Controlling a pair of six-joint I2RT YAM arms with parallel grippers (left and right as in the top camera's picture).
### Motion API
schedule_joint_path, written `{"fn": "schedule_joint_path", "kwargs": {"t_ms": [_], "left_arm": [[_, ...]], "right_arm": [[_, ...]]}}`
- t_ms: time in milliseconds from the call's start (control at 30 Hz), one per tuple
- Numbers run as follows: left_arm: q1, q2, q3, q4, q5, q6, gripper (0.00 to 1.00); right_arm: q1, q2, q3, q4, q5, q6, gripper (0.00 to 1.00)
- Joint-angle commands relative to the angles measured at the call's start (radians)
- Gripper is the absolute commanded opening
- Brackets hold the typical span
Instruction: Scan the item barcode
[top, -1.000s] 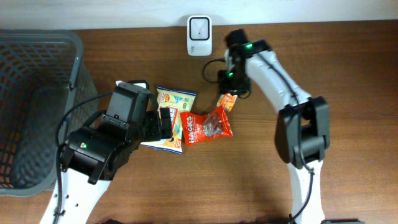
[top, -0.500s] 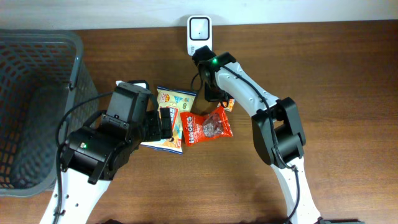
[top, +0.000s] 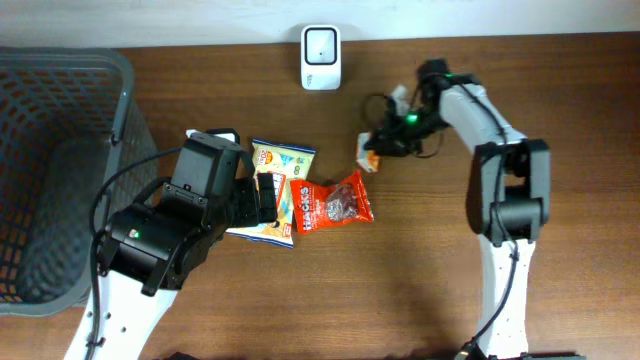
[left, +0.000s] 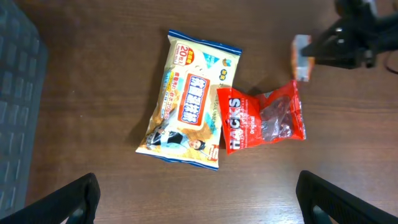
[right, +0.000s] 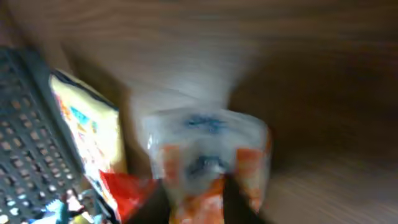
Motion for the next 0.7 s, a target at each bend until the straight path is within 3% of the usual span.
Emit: {"fn": "schedule_joint_path", "kwargs": {"t_ms": [0, 33, 133, 200, 233, 333, 367, 400, 467, 567, 633, 667], "left_arm": [[0.002, -0.003, 0.002, 0.001, -0.004, -0.012, 0.99], [0.002, -0.003, 0.002, 0.001, -0.004, -0.012, 0.99], [0.002, -0.003, 0.002, 0.001, -0.004, -0.012, 0.99], [0.002, -0.003, 0.002, 0.001, -0.004, -0.012, 0.99], [0.002, -0.003, 0.002, 0.001, -0.004, -0.012, 0.99], [0.002, -0.003, 0.002, 0.001, -0.004, -0.012, 0.99], [0.002, -0.003, 0.002, 0.001, -0.004, -0.012, 0.99], [0.002, -0.003, 0.002, 0.001, -0.004, -0.012, 0.99], [0.002, -0.003, 0.002, 0.001, -0.004, -0.012, 0.99], [0.002, -0.003, 0.002, 0.001, -0.004, -0.012, 0.99], [0.002, -0.003, 0.002, 0.001, -0.004, -0.012, 0.99], [0.002, -0.003, 0.002, 0.001, -0.004, -0.012, 0.99]], "right_arm": [[-0.145, 0.005, -0.014, -0.084, 0.172, -0.028, 0.36], [-0.203, 0.005, 0.028, -0.159, 0.172, -0.078, 0.42], [-0.267, 0.005, 0.147, -0.323, 0.173, -0.185, 0.43], [-0.27, 0.005, 0.187, -0.376, 0.171, -0.217, 0.08], [-0.253, 0.005, 0.19, -0.396, 0.148, -0.24, 0.04], [-0.203, 0.005, 0.19, -0.382, 0.038, -0.293, 0.04], [-0.191, 0.005, 0.19, -0.363, 0.073, -0.284, 0.11], [-0.178, 0.005, 0.19, -0.355, 0.19, -0.248, 0.48], [-0.147, 0.005, 0.19, -0.348, 0.308, -0.239, 0.51], [-0.038, 0.005, 0.188, -0.273, 0.684, -0.092, 0.52], [0.021, 0.006, 0.17, -0.224, 0.793, -0.041, 0.56], [0.047, 0.006, 0.145, -0.199, 0.811, -0.016, 0.47]]}}
